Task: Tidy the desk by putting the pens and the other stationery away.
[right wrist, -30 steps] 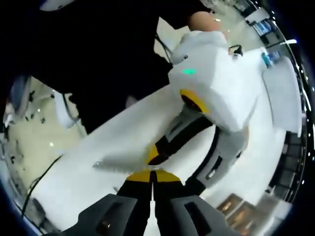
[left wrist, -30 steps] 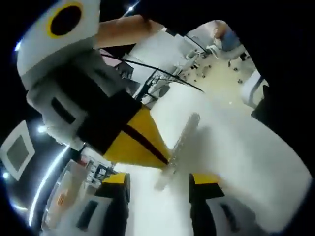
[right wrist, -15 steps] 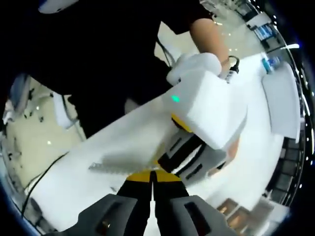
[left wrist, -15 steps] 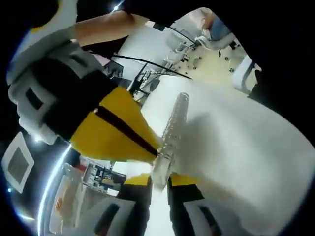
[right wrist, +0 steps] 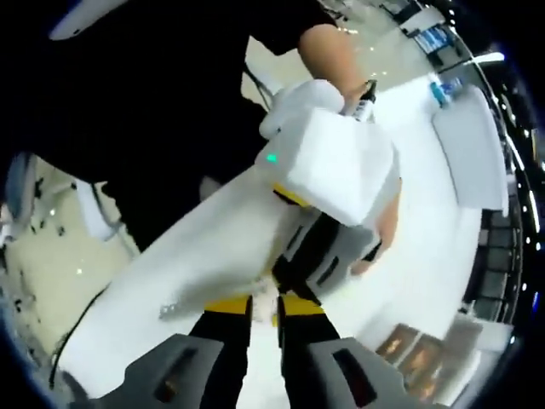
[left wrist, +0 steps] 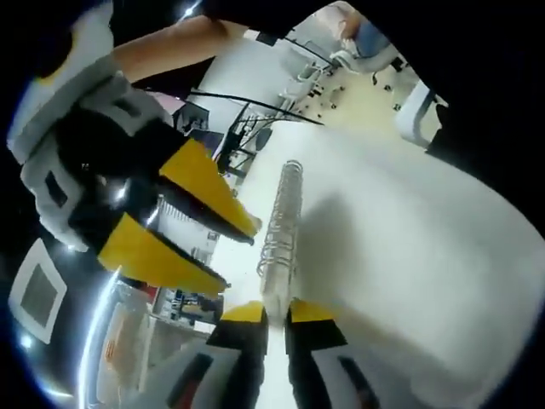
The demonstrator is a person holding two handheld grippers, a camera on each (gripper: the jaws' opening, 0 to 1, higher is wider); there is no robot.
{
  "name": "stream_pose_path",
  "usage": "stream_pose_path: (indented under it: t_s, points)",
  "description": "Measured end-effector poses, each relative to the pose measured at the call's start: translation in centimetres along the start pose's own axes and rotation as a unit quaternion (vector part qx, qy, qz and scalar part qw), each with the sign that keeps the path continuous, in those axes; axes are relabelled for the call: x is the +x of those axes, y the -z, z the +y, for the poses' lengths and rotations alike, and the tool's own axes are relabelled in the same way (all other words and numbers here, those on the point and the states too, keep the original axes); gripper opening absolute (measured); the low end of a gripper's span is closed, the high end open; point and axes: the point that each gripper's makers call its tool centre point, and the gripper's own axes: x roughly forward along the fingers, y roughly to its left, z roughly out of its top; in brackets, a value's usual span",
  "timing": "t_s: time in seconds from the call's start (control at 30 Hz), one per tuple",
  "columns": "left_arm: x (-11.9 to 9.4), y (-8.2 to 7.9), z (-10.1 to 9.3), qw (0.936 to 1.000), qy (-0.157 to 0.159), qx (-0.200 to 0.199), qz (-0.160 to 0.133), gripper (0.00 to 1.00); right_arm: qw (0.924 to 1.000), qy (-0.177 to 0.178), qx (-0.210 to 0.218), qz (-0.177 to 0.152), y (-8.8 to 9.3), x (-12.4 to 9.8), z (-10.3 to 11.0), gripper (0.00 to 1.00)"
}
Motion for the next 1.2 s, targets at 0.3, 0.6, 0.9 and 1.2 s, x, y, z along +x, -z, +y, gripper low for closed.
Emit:
stream_pose_path:
  t_s: [0.3,0.6,0.9,1.2]
  points:
    - [-2.2,1.3,1.5,0.9984,-0.040,-0.032,0.022,0.08,0.9945,0.097,0.035,-0.018,1.1,-2.7,-1.3,0.15]
    - [-5.4,2.9,3.1,0.9931,-0.084,-0.067,0.046,0.08,0.9700,0.214,0.096,-0.063,1.7,-5.5,-0.5,0.25]
    - [-8.3,3.1,4.7,0.9870,-0.115,-0.104,0.042,0.08,0.9356,0.322,0.114,-0.088,0.9,-4.7,1.0,0.33]
    - [-9.2,1.4,4.0,0.9852,-0.119,-0.119,0.034,0.08,0.8833,0.451,0.114,-0.060,0.7,-4.3,-0.2,0.31]
